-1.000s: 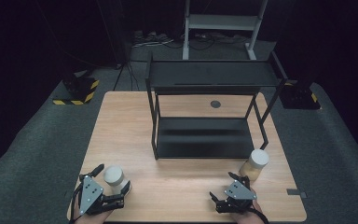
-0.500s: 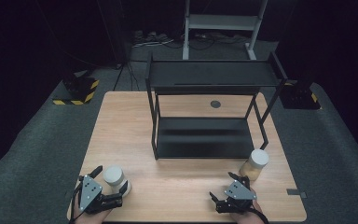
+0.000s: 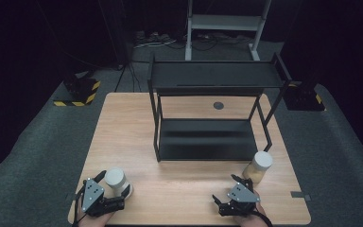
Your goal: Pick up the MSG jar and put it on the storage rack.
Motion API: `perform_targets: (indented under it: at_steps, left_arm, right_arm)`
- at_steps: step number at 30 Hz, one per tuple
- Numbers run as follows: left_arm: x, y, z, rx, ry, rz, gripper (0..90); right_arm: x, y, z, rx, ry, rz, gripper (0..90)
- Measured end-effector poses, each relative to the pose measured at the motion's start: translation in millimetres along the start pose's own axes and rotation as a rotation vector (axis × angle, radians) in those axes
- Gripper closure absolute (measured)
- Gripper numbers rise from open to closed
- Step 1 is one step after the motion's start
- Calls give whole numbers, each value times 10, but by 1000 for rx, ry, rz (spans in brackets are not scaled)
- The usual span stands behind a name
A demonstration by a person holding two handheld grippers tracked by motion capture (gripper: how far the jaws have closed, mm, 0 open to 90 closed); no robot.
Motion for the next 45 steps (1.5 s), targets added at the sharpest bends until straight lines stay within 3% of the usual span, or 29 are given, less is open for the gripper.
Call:
perform_targets:
  at_steps: [4,8,19,33,45]
  left_arm:
    - [13,27,46,13,-16,11,107]
    - [21,13,53,-2,-25,8,157]
    - [48,50,74,0,-22,16,338]
    - [43,55,33,16,-10,16,345]
    - [36,0,-71,32,-60,30,346]
  right_arm:
    - [-6,9,-8,4,7,3,4]
    - [-8,10,-10,5,8,4,4]
    - [-4,1,-5,-5,6,4,4]
    - [-6,-1,-7,-6,7,3,4]
    - [-7,-4,-7,-5,7,1,4]
Point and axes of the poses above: each handheld gripper's, and its own axes: x roughly backward along the jaws, z roughly out of its underside, y roughly to its left, the point moved 6 cm from there along -x, roughly forward along the jaws, and after that the axes turned 2 degrees about -y, right-handed, at the moved point
